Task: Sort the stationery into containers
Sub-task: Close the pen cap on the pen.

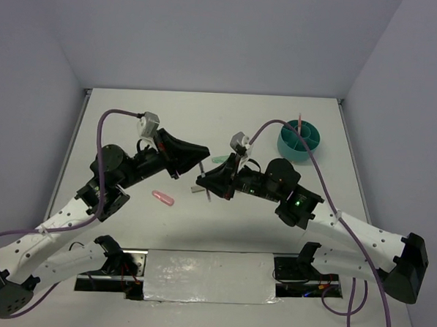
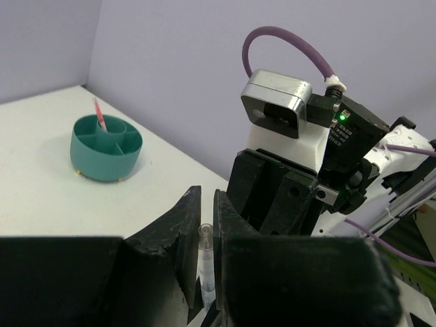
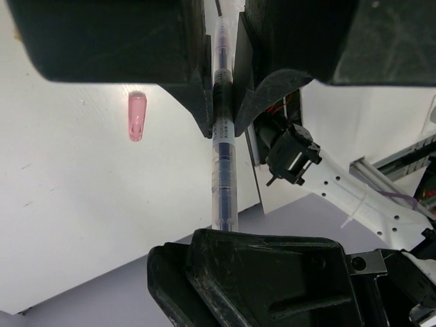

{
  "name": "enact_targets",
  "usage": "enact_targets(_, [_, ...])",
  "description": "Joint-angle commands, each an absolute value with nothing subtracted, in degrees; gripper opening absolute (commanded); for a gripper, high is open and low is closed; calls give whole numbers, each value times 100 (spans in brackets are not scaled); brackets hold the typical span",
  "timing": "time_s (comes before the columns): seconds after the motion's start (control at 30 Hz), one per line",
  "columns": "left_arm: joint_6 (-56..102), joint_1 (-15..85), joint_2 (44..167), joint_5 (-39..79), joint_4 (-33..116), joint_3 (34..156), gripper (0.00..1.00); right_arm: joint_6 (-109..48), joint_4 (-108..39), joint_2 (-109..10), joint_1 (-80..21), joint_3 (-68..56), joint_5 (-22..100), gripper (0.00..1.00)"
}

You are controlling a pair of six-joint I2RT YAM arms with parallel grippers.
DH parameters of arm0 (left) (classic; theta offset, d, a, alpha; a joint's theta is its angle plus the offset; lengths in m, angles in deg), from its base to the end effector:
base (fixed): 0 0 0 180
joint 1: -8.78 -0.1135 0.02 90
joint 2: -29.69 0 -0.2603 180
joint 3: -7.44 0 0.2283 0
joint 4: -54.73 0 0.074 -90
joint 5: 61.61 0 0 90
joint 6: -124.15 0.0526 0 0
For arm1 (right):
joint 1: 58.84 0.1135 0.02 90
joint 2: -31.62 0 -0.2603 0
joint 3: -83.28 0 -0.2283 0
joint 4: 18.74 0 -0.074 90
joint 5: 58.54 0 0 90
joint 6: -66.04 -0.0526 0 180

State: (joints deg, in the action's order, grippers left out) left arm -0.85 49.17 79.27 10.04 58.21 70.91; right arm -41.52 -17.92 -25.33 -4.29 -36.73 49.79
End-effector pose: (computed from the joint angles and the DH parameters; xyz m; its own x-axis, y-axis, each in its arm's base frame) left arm 0.1348 -0.1365 0.4035 -0.2978 -0.4614 -0.8357 0.8217 0.3217 -0.4704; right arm 0.1197 0.1967 0.3521 -0.2510 0.1413 -0.9576 -0.9225 0.2647 0.2808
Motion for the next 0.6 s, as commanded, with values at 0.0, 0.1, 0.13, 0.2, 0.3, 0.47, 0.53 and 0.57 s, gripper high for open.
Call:
enact_targets(0.0, [-294, 5009, 8058, 668, 5619, 6742, 0, -3873, -831, -2560, -540, -2780, 5044, 0])
enact_targets(0.1, [-285, 5062, 8084, 703, 5566, 6628, 0, -3873, -787, -2657, -688, -2516, 5167, 0])
enact_targets(0.13, [-277, 5088, 8119, 738, 5462, 6593, 0, -3925, -770, -2683, -759, -2445, 5254, 0])
enact_targets(0.2, [-276, 5158, 8172, 765, 5443, 6531, 0, -4083, -647, -2745, -969, -2296, 5526, 0])
enact_targets(0.3, [-285, 5290, 8251, 826, 5461, 6356, 0, -4154, -699, -2841, -1128, -1997, 5729, 0])
enact_targets(0.47, [-277, 5396, 8269, 949, 5548, 5960, 0, -4050, -998, -3069, -1392, -1470, 5941, 0])
enact_targets(0.53, [-268, 5396, 8085, 1237, 5531, 5977, 0, -3978, -1138, -3219, -1384, -1520, 6194, 0])
enact_targets(0.57, [-259, 5396, 7997, 1448, 5218, 6073, 0, -3909, -1156, -3272, -1358, -1634, 6222, 0])
